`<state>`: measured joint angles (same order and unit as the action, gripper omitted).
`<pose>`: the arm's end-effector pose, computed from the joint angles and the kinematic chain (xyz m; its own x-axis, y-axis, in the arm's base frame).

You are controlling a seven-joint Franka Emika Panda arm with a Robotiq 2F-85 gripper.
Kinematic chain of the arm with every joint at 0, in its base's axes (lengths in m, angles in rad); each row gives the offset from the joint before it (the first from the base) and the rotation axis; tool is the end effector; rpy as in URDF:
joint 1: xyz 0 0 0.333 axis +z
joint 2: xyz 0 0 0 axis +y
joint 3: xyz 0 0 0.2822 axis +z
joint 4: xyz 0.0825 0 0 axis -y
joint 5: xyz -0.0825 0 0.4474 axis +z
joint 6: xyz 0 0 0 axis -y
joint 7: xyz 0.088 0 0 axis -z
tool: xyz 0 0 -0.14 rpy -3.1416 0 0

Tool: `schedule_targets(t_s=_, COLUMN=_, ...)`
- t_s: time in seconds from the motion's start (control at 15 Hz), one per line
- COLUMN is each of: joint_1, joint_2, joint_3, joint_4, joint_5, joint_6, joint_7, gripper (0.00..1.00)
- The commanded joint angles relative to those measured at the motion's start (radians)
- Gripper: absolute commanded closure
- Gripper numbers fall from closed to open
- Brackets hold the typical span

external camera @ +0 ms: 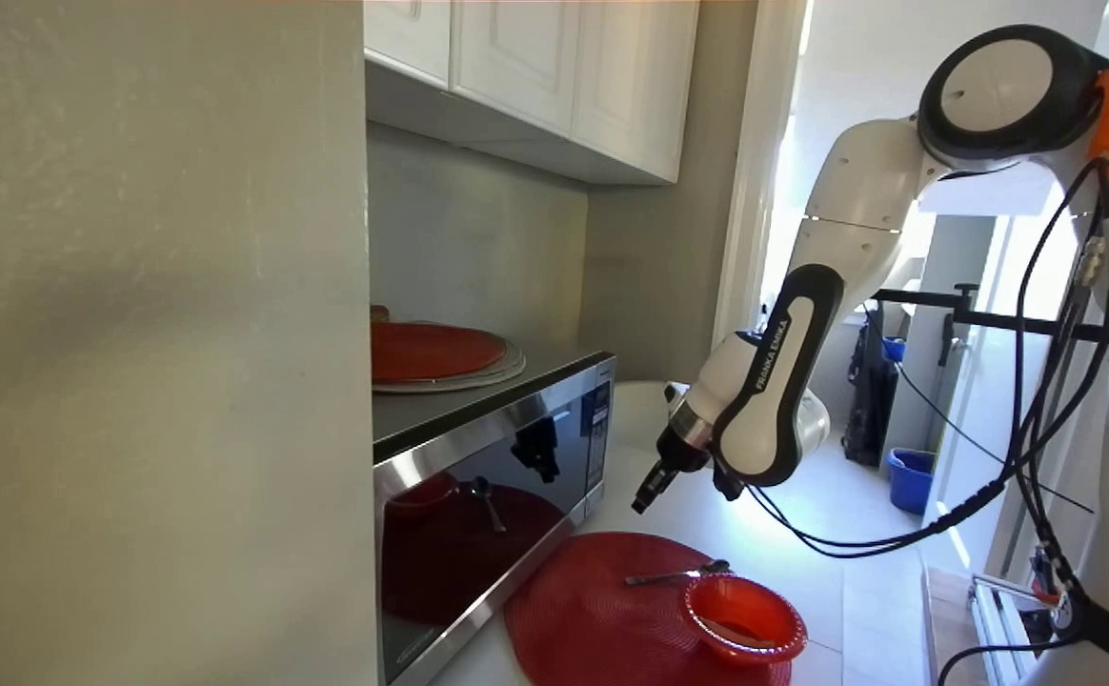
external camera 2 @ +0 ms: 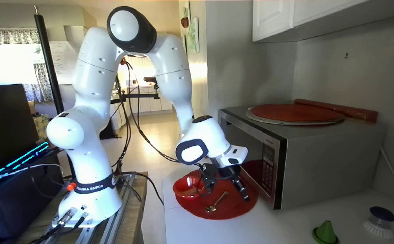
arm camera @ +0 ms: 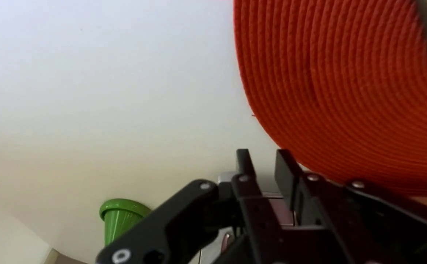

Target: Press the button to open the microwave door

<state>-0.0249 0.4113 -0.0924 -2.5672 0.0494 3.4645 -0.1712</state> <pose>0.4812 -0.0699 0.0491 0.8879 0.0441 0.4579 -0.0065 -0.9941 0.1084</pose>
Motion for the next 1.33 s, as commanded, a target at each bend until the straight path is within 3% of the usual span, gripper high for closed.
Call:
schedule_targets(t_s=0.0, joint_1=-0.083, joint_2=0.105, joint_3=0.053, joint_4=0.074, joint_5=-0.071, joint_6=0.077, joint_7=0.073, gripper=1.0)
schedule_targets(t_s=0.27, joint_1=-0.12, joint_2=0.182, joint_3=0.067, joint_4=0.131, joint_5=-0.101, joint_6=0.146, joint_7=0.098, gripper=1.0)
schedule_targets(t_s=1.27, joint_1=-0.095, joint_2=0.27, joint_3=0.085, joint_4=0.231, joint_5=-0.094, joint_6=0.239, joint_7=0.119, gripper=1.0)
